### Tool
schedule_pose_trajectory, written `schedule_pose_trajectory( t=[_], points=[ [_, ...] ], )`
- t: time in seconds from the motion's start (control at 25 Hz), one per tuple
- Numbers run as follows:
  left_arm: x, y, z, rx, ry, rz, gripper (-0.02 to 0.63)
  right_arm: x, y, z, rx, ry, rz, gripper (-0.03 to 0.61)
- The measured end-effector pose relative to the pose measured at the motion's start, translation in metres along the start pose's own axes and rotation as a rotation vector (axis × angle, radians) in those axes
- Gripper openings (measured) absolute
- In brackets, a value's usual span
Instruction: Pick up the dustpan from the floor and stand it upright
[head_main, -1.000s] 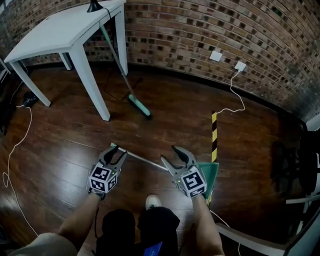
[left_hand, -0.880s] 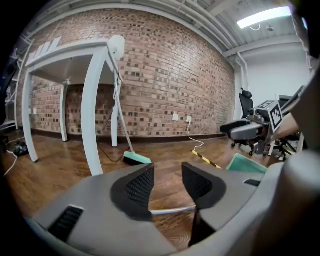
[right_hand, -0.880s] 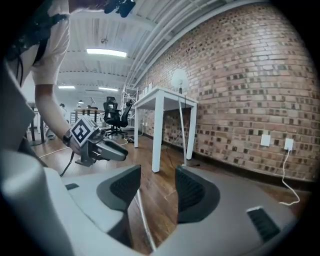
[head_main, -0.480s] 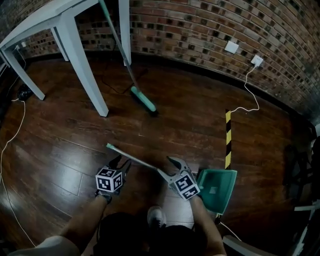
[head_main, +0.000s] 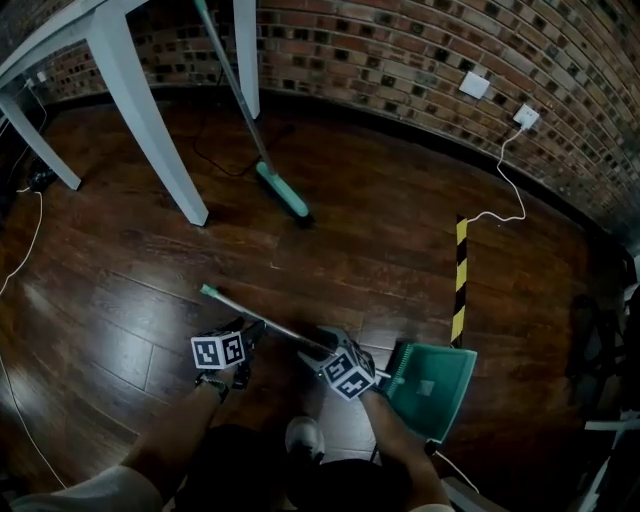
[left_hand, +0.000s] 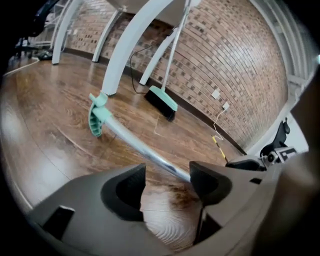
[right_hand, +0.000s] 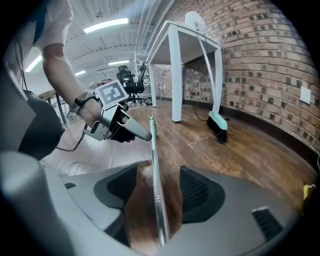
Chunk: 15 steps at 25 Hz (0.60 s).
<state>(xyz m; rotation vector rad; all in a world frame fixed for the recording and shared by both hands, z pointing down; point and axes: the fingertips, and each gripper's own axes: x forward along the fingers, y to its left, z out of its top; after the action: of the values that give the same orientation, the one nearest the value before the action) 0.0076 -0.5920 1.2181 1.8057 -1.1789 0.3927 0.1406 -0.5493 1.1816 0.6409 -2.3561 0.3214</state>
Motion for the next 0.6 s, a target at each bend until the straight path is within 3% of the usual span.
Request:
schedule_pose_trajectory(
  t=[0.12,0.2,0.44,0.52,0.56,0.6],
  points=[
    [0.01,0.001,-0.002,-0.047,-0.014,-0.018,0.284,0.014,0.002,-0.026,-0.006,0.087,0.011,0.278],
    [0.018,0.0,-0.001,-0.068,-0.022,-0.022,0.284,0.022,0.003,-0.041,-0.006,0.135,0.017,0.23],
    [0.034,-0.002,0.01,-0.092,-0.074,-0.045,0.288,0.034,-0.001,-0.059,0.047,0.181,0.008,0.225],
    [0.036,0.0,0.012,-0.111,-0.093,-0.043,0.275,0.038,-0.003,-0.065,0.041,0.207,-0.002,0.183],
    [0.035,0.001,0.011,-0.13,-0.101,-0.042,0.224,0.038,-0.004,-0.069,0.036,0.218,-0.012,0.15],
    [0.035,0.002,0.01,-0.148,-0.11,-0.046,0.219,0.038,-0.006,-0.07,0.031,0.223,-0.023,0.107]
  ],
)
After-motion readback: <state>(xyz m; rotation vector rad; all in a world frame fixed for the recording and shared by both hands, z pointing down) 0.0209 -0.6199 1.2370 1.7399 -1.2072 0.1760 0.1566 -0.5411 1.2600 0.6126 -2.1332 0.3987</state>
